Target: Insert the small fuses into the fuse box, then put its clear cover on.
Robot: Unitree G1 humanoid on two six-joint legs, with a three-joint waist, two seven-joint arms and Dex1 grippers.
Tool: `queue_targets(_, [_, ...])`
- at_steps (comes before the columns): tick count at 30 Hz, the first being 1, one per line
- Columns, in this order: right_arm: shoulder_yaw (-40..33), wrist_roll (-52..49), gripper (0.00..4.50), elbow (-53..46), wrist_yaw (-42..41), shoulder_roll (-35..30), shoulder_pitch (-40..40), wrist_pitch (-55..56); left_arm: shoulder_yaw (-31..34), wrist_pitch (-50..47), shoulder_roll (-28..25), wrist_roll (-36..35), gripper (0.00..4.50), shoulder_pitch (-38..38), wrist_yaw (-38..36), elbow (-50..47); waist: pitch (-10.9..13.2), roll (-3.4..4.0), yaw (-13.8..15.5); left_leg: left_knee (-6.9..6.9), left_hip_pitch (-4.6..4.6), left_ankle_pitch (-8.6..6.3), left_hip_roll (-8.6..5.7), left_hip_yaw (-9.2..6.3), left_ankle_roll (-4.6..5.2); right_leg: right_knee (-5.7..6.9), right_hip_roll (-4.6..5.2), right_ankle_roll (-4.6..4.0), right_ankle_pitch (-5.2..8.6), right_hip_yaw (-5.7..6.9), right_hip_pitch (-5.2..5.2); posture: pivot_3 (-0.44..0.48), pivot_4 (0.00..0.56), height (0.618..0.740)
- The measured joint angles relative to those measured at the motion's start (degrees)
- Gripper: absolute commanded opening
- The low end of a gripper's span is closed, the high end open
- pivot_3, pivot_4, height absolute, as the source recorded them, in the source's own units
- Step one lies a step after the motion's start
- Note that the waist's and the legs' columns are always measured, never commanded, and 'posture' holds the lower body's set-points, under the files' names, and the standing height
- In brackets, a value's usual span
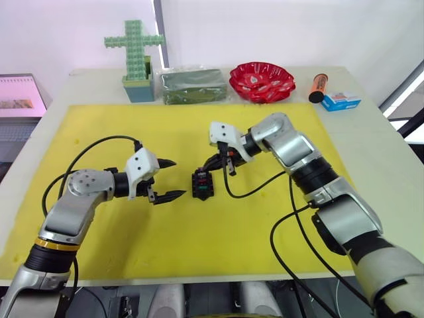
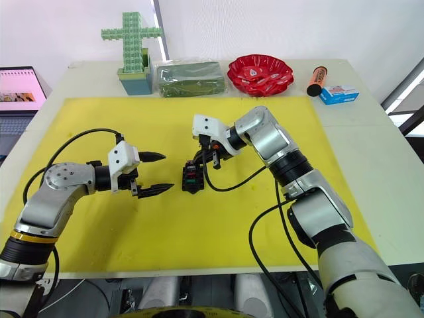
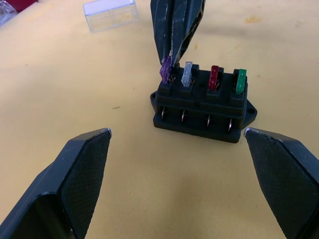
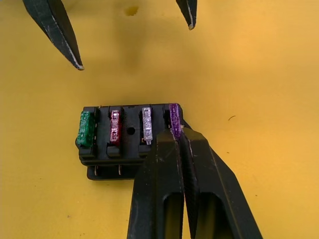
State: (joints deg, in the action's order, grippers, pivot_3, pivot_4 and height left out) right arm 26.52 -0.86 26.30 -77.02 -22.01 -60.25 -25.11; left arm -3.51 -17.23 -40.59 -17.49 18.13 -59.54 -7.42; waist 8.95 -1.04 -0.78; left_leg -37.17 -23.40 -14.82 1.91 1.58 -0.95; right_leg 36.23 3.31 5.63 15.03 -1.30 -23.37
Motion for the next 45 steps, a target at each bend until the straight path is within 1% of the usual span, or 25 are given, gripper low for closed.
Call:
queue_targets(24, [1.5, 5.3, 0.04, -1.0, 0.4, 0.6, -0.5, 1.8, 0.0, -0.1, 0.0, 0.0, 4.5, -0.3, 1.0, -0.7, 0.0, 0.01, -0.1, 0.0, 0.04, 0.0, 0.0, 0.0, 0.0, 0.01, 0.0, 0.0, 0.0, 0.0, 0.03, 0.0, 0.15, 0.74])
queue_targets(40, [2.1, 6.1, 0.04, -4.9, -0.6, 0.5, -0.5, -2.2, 0.0, -0.1, 0.0, 0.0, 4.5, -0.4, 1.2, -0.9, 0.0, 0.01, -0.1, 0.02, 0.04, 0.0, 0.0, 0.0, 0.0, 0.01, -0.01, 0.0, 0.0, 0.0, 0.03, 0.0, 0.15, 0.74])
queue_targets(43, [2.0, 6.1, 0.69, -4.9, -0.6, 0.5, -0.5, -2.8, 0.0, -0.1, 0.0, 0.0, 4.5, -0.4, 1.2, -1.0, 0.0, 0.01, -0.1, 0.02, 0.04, 0.0, 0.0, 0.0, 0.0, 0.01, -0.01, 0.0, 0.0, 0.0, 0.03, 0.0, 0.15, 0.74])
queue_targets(45, [1.9, 6.1, 1.33, -4.9, -0.6, 0.5, -0.5, -3.0, 0.0, -0.1, 0.0, 0.0, 4.5, -0.4, 1.2, -1.0, 0.0, 0.01, -0.1, 0.02, 0.04, 0.0, 0.0, 0.0, 0.0, 0.01, -0.01, 0.0, 0.0, 0.0, 0.03, 0.0, 0.15, 0.74])
